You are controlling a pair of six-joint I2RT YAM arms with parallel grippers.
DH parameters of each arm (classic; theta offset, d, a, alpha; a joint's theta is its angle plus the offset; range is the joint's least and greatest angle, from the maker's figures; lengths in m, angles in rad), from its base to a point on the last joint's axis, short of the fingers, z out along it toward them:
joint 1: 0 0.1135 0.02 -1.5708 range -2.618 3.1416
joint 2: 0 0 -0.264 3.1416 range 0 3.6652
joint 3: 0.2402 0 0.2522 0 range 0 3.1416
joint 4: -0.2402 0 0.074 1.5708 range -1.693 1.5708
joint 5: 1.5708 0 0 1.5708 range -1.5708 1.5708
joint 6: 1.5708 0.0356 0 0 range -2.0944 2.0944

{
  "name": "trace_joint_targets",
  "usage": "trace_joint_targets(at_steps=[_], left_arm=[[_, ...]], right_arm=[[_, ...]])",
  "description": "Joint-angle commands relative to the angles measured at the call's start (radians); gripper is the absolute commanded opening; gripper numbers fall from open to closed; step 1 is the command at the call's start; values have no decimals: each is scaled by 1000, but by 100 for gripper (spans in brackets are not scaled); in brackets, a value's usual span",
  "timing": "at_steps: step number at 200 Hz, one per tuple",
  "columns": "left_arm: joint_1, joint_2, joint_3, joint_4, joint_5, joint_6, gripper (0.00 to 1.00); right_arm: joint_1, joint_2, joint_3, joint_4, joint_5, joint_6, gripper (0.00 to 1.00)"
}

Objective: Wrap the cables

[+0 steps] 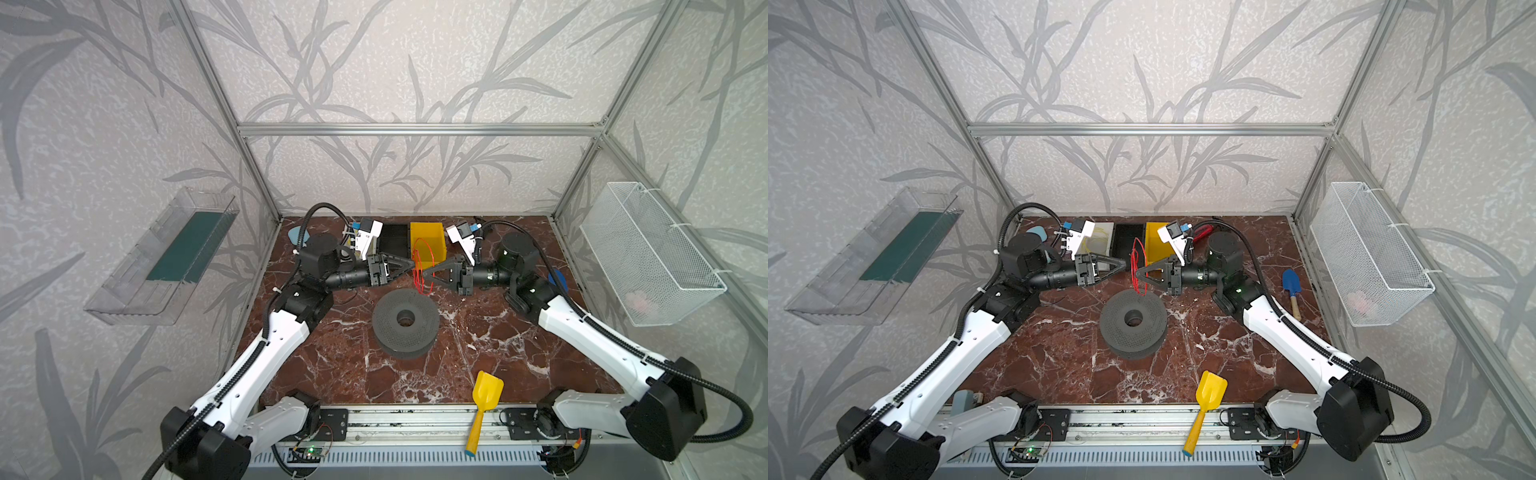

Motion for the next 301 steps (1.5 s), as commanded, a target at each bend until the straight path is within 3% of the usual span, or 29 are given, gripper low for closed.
trace_joint_targets(at_steps=[1, 25, 49, 92, 135, 166, 187, 251, 275, 301], left_arm=[[-20, 18, 28, 18, 27, 14, 55], [-22, 55, 44, 11, 10, 17, 53], [-23, 78, 45, 57, -2, -8, 41], [-22, 93, 46, 79, -17, -33, 0], [-20, 52, 44, -118, -186, 67, 0], [-19, 15, 29, -151, -294, 84, 0], [-19, -12, 31, -175, -364, 103, 0], [-20, 5, 83, -378, -469, 221, 0], [-20, -1, 90, -383, -470, 234, 0], [-20, 14, 120, -373, -411, 258, 0]], right_arm=[[18, 12, 3, -1, -25, -37, 0], [29, 10, 7, -7, -40, -48, 0], [34, -7, 7, -51, -39, -91, 0], [36, -47, -9, -158, 18, -183, 0], [25, -143, -40, -195, 172, -200, 0], [-35, -230, -126, -168, 373, -118, 0], [-94, -289, -203, -112, 434, -56, 0], [-162, -456, -293, -152, 667, 8, 0], [-175, -469, -298, -163, 667, 21, 0], [-175, -415, -276, -130, 534, 41, 4]])
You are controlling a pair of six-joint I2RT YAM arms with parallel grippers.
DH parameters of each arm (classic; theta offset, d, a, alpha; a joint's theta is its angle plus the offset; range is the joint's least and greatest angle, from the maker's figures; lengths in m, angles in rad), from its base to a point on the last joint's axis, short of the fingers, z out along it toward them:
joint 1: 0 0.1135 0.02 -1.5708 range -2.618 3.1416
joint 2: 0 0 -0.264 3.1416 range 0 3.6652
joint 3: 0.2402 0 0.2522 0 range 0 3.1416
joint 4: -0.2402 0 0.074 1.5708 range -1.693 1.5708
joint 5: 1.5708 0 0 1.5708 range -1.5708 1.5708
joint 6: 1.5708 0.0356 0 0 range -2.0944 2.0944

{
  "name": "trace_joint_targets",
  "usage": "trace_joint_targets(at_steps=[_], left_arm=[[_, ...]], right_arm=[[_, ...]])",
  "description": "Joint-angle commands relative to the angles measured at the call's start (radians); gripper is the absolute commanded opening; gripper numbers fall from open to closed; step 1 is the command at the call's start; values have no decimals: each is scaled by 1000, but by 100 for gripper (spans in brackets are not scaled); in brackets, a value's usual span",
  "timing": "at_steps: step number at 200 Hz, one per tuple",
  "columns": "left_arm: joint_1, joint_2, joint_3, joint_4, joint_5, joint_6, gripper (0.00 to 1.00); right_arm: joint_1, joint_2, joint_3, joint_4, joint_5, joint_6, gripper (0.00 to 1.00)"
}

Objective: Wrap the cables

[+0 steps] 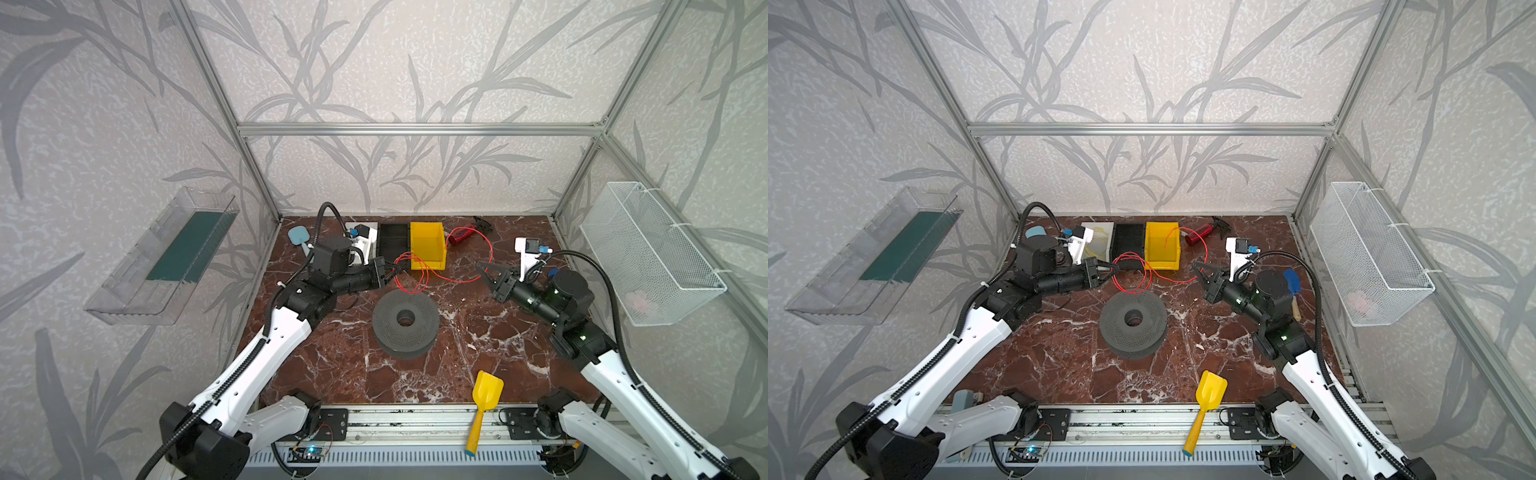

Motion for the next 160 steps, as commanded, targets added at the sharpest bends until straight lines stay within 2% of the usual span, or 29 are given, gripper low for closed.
trace_joint_targets(at_steps=[1, 27, 46, 50, 65, 75, 105, 147, 160], left_arm=[[5, 6, 56, -25, 3, 57, 0], [3, 27, 114, -61, 65, 109, 0], [3, 49, 156, -102, 106, 137, 0], [1, 55, 165, -113, 114, 142, 0], [-3, 69, 192, -167, 124, 174, 0], [-8, 77, 206, -206, 127, 199, 0], [-43, 114, 262, -352, 72, 279, 0], [-119, 141, 299, -441, -60, 335, 0], [-142, 143, 306, -455, -122, 350, 0]], right_arm=[[-9, 36, 16, 26, -65, 38, 4], [-7, 64, 30, 27, -155, 40, 29], [-7, 70, 37, -1, -186, 30, 58], [-6, 71, 45, -19, -192, -6, 63], [-6, 69, 84, -93, -204, -67, 73], [-6, 70, 120, -136, -209, -110, 77], [-6, 149, 294, -280, -261, -250, 79], [11, 336, 486, -361, -367, -284, 81], [36, 389, 547, -444, -377, -318, 82]])
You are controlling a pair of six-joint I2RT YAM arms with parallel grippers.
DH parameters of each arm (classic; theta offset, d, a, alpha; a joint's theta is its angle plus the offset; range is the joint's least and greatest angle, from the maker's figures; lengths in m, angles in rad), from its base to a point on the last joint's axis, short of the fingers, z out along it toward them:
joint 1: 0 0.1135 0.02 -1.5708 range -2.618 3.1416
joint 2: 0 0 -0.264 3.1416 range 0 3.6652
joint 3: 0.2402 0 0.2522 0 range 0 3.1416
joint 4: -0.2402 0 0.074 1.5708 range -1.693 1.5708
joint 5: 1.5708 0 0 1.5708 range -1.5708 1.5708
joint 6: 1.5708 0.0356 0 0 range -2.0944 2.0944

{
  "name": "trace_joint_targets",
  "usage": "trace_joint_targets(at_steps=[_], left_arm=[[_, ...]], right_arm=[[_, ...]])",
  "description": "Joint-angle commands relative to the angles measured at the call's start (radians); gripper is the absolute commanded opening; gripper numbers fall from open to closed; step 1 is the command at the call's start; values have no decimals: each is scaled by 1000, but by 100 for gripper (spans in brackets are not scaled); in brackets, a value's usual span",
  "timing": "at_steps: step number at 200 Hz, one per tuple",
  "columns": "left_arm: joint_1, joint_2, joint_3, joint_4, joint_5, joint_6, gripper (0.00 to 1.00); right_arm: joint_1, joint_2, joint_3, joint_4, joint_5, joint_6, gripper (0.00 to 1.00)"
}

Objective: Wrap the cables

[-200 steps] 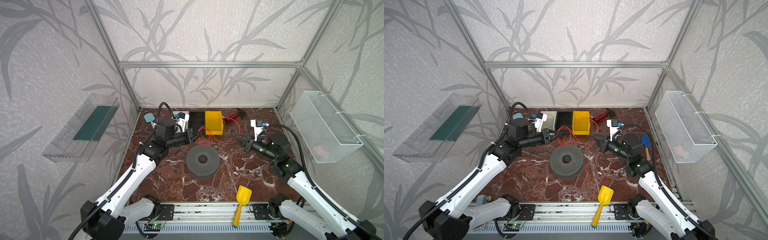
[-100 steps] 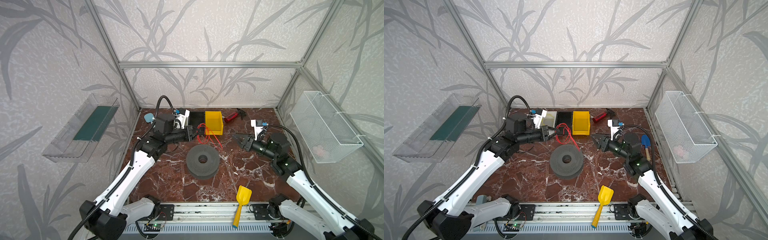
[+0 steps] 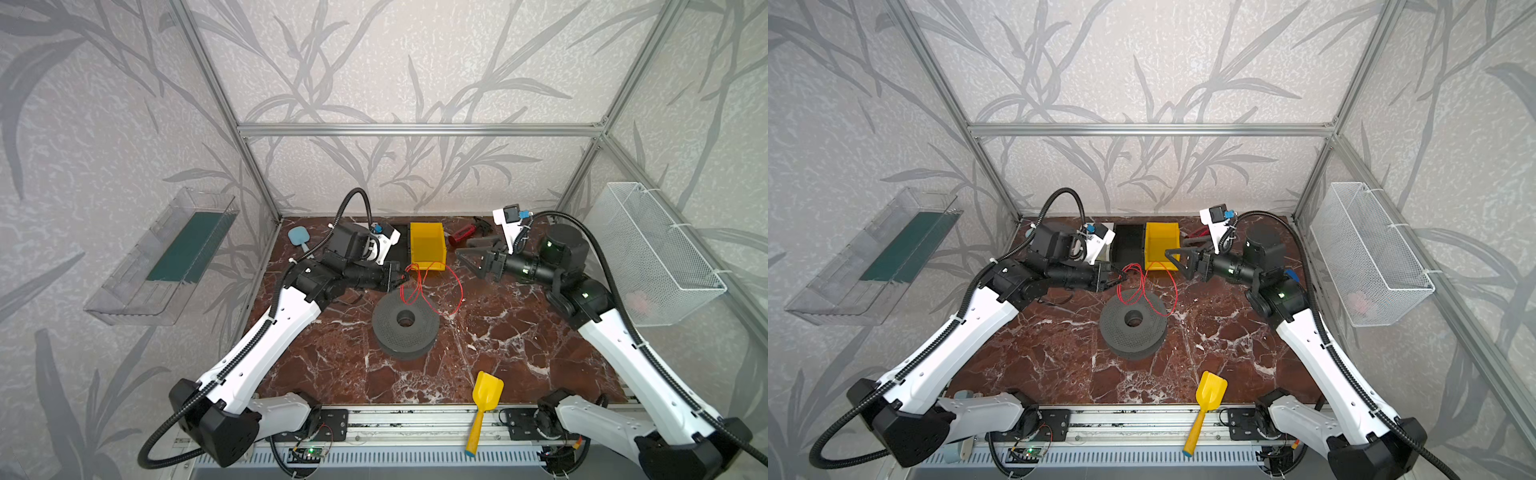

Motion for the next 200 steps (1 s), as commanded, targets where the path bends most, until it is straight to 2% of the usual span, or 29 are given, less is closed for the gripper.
trace_joint_targets(at_steps=[1, 39, 56, 84, 127, 165, 200], left_arm=[[-35, -2, 40, -81, -120, 72, 0], [-102, 20, 72, -117, -261, 135, 0], [-123, 25, 82, -127, -312, 159, 0], [-149, 9, 71, -126, -383, 200, 0], [-190, -12, 56, -131, -497, 262, 0], [-215, -14, 44, -120, -533, 290, 0], [-222, -24, 29, -107, -547, 292, 0]], right_arm=[[33, 88, 86, -162, -77, -76, 82], [136, 245, 272, -478, -12, -241, 84], [153, 306, 337, -578, 8, -262, 83], [159, 351, 363, -648, 38, -266, 83], [187, 433, 422, -761, 14, -285, 79], [209, 529, 487, -834, -3, -296, 71], [212, 576, 534, -878, -2, -315, 54]])
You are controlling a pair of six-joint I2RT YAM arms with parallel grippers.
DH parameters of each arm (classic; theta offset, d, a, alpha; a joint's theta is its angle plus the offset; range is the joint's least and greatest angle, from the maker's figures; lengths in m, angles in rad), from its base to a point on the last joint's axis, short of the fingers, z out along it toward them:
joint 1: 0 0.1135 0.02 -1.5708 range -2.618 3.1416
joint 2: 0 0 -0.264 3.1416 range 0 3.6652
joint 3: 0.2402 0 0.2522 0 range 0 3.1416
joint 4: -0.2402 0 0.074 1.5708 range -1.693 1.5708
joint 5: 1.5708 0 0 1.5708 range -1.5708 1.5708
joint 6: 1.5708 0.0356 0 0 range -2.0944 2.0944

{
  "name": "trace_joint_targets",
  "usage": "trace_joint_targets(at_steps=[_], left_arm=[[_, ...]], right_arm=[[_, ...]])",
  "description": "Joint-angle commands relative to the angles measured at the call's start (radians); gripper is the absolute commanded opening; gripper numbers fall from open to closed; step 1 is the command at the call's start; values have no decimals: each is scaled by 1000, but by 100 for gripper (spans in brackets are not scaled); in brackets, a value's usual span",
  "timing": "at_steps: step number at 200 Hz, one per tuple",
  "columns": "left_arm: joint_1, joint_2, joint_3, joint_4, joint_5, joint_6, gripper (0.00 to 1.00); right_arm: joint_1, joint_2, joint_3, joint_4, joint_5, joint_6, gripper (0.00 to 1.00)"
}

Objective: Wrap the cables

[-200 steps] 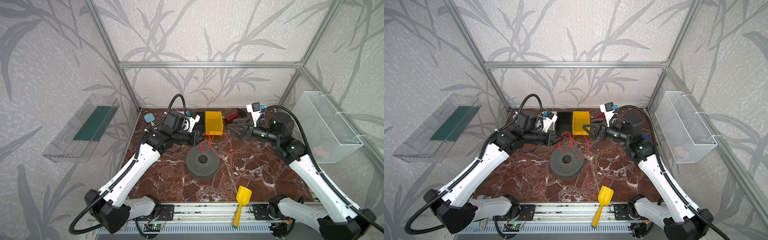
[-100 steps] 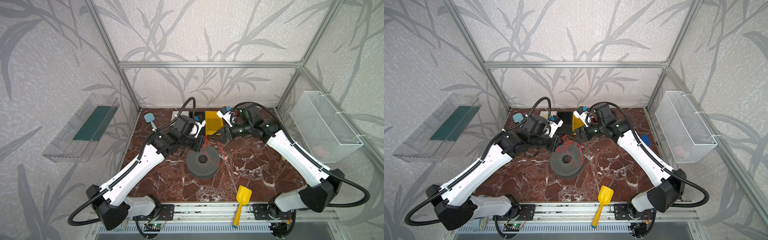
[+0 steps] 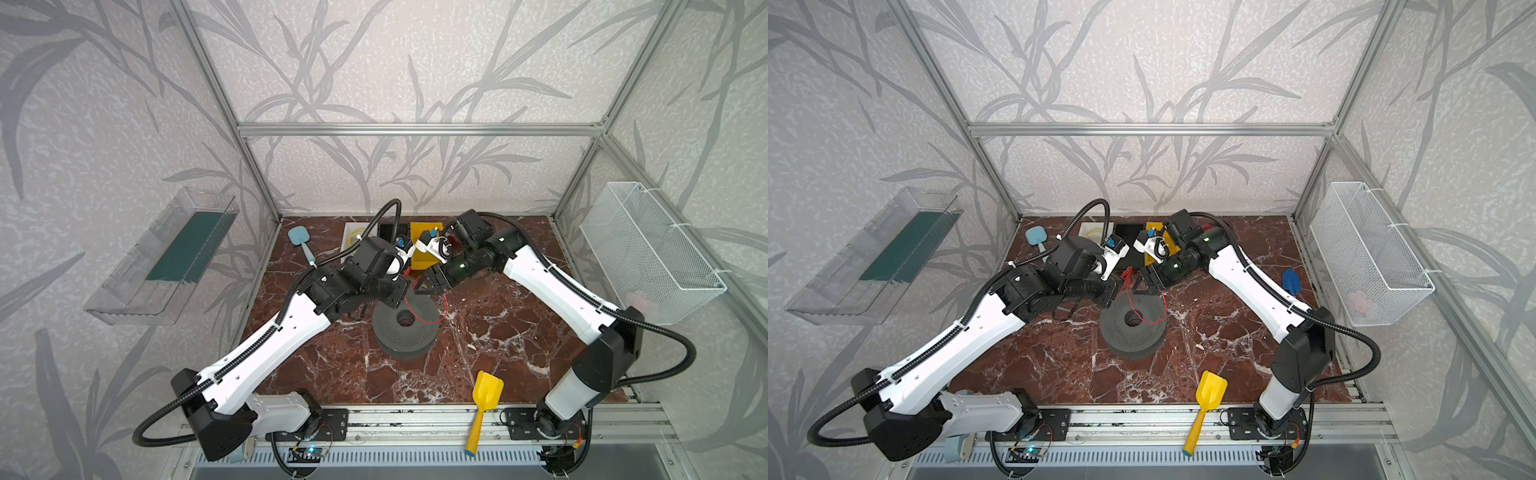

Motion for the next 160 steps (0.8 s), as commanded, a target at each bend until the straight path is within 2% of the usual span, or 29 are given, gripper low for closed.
trace_joint_targets(at_steps=[1, 22, 48, 73, 92, 121, 136, 160], left_arm=[[-7, -30, -15, -2, -33, 38, 0], [-8, -33, -24, 6, -25, 37, 0], [-8, -24, -30, 8, 13, 28, 0], [-7, -15, -52, 58, 119, -20, 0], [-7, -7, -67, 92, 215, -62, 16], [4, -30, -96, 95, 261, -101, 45], [30, -55, -116, 99, 305, -119, 54], [90, -109, -148, 94, 358, -151, 59]], right_arm=[[2, 13, 47, -75, -13, -23, 53], [4, 43, 42, -55, -28, -18, 34], [5, 25, 35, -21, 2, -8, 0], [5, -42, -12, 70, 43, 32, 0], [3, -86, -66, 145, 53, 59, 0], [-10, -137, -92, 109, 17, 27, 0], [-11, -157, -116, 70, -4, -8, 0], [-10, -197, -185, 46, -33, -51, 0]])
